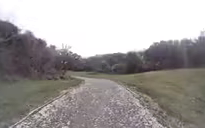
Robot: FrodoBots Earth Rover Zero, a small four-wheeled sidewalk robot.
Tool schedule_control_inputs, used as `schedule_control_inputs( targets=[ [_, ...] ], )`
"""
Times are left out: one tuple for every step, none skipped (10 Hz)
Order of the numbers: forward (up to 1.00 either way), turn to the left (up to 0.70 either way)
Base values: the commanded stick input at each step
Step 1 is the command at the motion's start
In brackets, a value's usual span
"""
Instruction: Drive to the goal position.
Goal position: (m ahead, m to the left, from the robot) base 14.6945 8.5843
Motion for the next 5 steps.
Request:
schedule_control_inputs(
  targets=[
    [0.85,0.1],
    [0.85,0.0],
    [0.85,0.0],
    [0.85,0.0],
    [0.85,0.0]
  ],
)
